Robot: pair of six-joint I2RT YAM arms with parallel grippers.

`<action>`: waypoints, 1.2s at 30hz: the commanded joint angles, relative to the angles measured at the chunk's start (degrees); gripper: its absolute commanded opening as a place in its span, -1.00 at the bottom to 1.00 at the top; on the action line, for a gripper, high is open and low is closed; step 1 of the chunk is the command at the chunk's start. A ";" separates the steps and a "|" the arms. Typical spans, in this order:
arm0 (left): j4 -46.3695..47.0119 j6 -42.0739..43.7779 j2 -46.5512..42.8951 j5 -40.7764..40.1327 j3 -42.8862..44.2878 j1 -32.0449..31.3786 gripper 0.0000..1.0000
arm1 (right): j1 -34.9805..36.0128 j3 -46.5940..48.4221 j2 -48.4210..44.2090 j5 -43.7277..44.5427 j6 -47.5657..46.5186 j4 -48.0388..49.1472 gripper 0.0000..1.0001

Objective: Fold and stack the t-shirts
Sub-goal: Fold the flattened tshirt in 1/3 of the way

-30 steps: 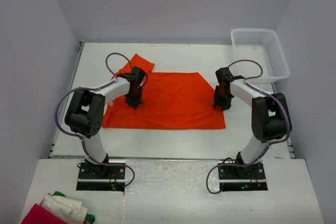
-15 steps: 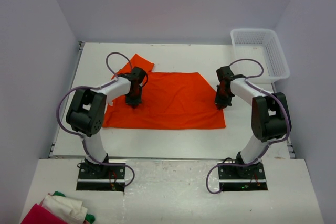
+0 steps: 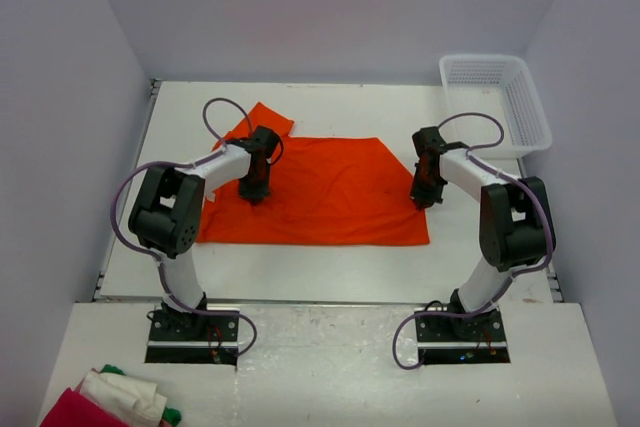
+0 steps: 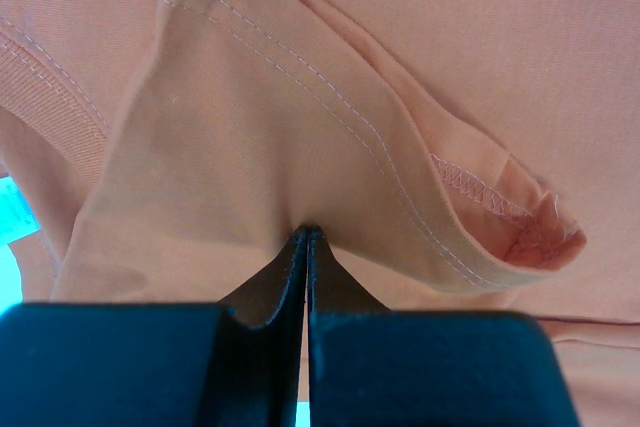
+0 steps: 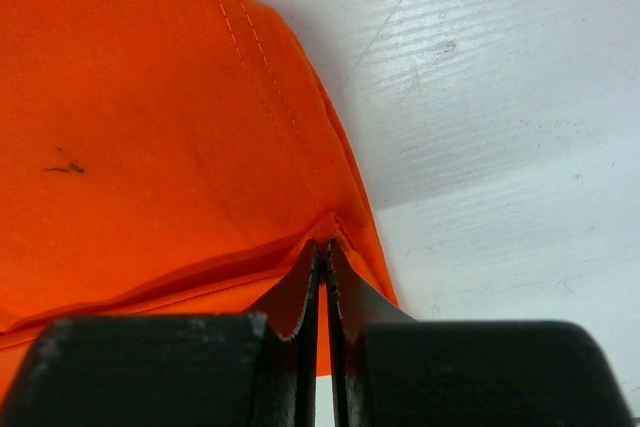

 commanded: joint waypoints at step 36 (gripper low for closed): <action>1.71 -2.79 -7.26 -3.75 -0.12 -0.35 -1.00 | 2.96 3.57 -10.70 -6.22 -3.48 2.14 -0.55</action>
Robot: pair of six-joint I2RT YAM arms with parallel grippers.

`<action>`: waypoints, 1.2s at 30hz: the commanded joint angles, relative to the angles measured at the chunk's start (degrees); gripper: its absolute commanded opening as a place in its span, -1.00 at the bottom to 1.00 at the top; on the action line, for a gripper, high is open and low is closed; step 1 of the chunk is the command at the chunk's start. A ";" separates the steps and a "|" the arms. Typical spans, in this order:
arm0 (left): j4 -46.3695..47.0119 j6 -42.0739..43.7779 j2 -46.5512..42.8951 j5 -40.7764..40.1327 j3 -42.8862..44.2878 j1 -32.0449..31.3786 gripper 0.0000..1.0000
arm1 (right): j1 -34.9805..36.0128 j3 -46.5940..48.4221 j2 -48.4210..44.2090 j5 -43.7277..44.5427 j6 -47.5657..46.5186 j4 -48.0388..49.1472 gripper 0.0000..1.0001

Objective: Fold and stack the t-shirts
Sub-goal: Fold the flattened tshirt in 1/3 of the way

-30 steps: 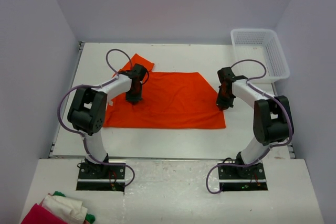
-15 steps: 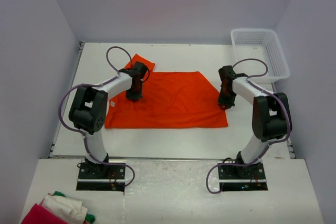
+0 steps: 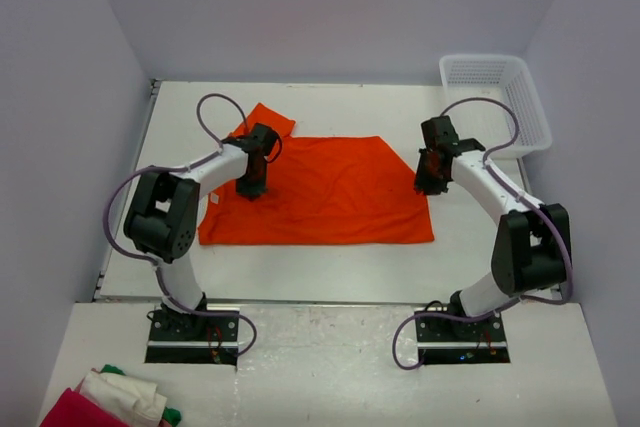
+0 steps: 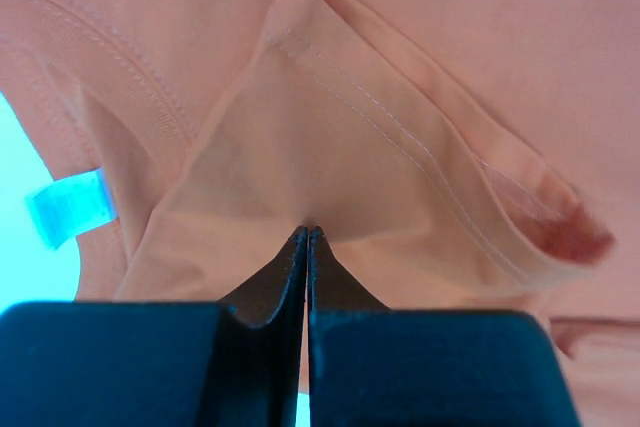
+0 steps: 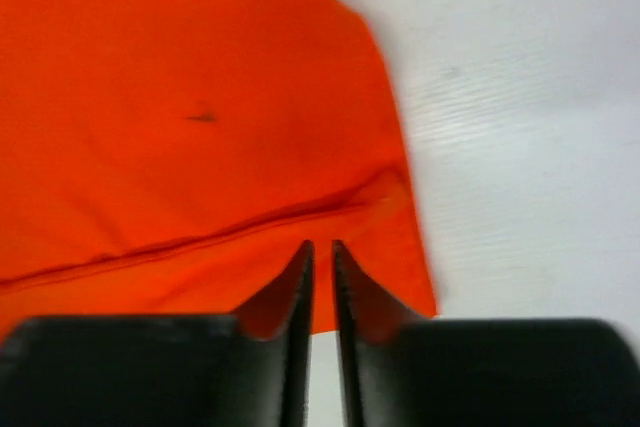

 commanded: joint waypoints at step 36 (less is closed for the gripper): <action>0.31 -10.86 -9.61 6.83 -13.68 -6.13 -1.00 | 29.32 3.06 17.76 -11.31 3.87 10.82 -1.00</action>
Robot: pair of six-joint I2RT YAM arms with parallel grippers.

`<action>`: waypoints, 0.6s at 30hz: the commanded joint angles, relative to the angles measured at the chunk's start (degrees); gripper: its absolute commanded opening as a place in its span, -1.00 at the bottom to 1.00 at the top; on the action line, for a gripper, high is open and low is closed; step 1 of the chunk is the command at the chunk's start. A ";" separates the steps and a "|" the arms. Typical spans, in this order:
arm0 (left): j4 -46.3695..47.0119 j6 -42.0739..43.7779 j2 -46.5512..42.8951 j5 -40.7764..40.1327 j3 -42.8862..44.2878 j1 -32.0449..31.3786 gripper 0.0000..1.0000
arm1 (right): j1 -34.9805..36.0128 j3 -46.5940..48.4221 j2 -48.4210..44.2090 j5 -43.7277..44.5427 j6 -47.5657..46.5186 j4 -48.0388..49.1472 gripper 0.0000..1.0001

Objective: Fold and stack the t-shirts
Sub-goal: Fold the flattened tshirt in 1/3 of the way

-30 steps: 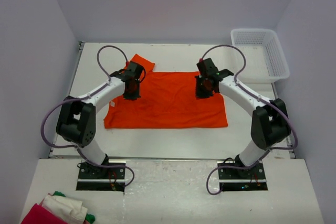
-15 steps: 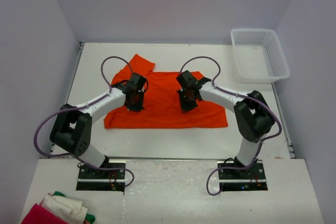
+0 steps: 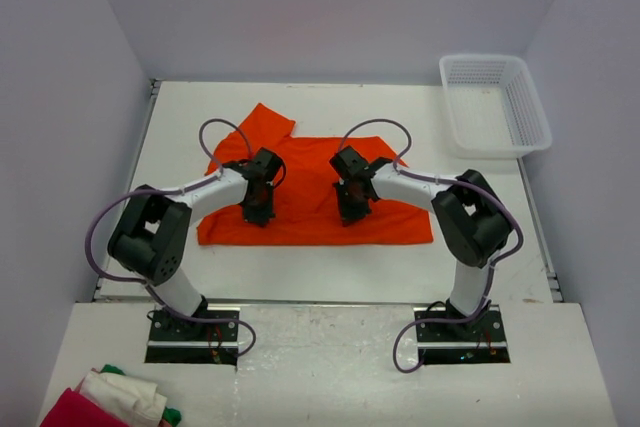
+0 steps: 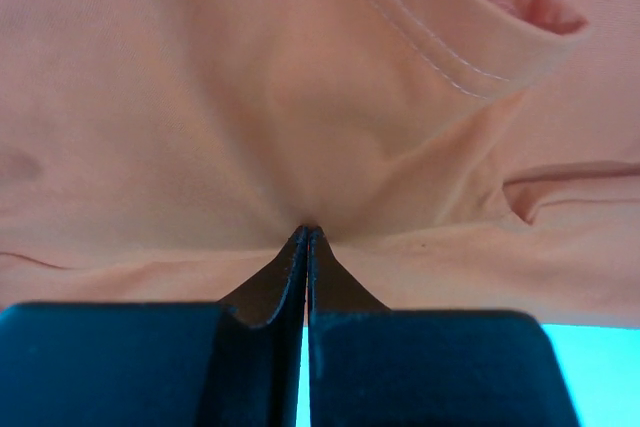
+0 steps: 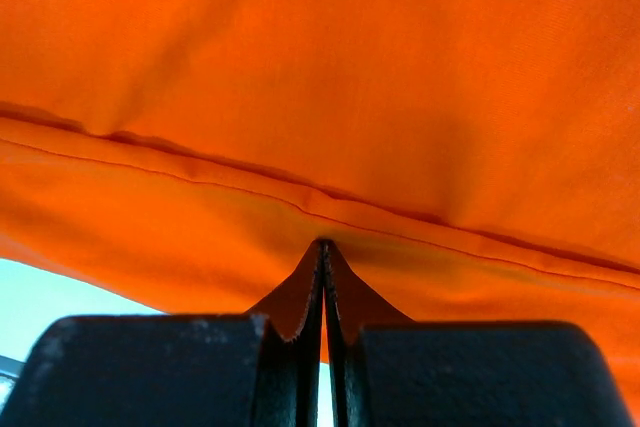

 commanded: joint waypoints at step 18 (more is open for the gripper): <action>-7.68 -13.95 -14.81 2.06 -16.95 -1.35 -1.00 | 10.47 -15.96 -4.82 0.15 9.76 8.56 -1.00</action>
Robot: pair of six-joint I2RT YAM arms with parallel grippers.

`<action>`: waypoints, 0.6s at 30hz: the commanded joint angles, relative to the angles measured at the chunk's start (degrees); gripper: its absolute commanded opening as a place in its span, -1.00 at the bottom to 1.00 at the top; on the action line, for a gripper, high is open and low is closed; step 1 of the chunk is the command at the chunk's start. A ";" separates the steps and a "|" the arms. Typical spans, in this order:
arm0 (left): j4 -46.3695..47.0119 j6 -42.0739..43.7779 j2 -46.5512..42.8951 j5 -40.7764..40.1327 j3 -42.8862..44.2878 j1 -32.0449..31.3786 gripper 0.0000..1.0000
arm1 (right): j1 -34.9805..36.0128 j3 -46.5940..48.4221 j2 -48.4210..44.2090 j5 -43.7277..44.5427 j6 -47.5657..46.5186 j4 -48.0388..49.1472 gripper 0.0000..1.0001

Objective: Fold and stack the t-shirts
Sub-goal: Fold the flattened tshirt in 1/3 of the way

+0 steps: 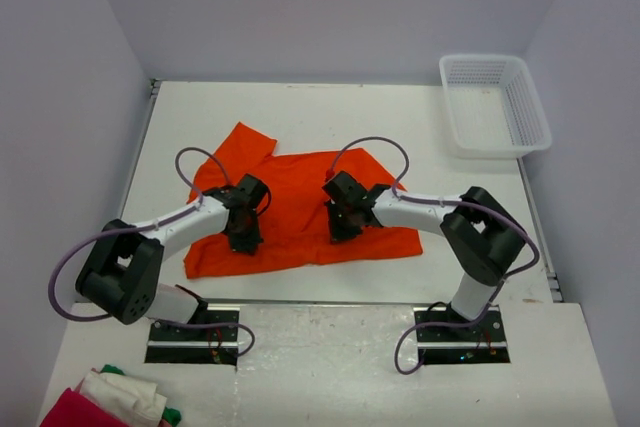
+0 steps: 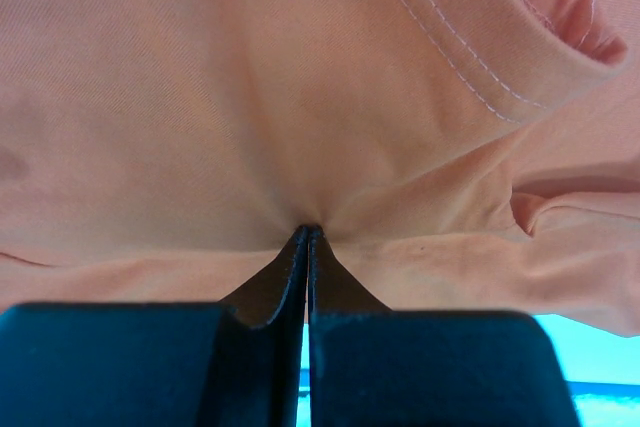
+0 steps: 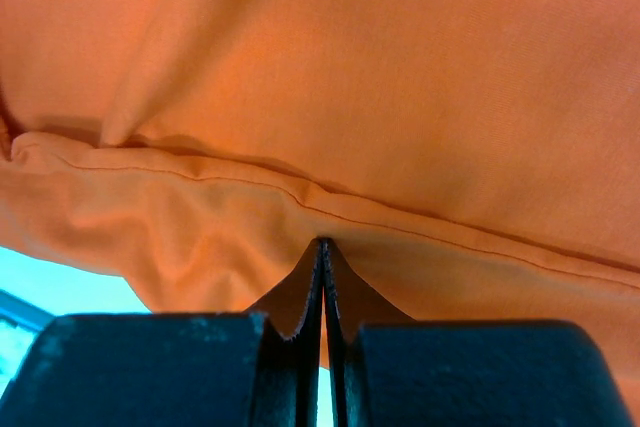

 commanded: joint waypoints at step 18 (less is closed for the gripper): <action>-9.56 -3.65 -5.09 -3.73 -0.43 -1.35 -1.00 | 13.35 -17.47 -6.81 3.18 16.92 -2.58 -1.00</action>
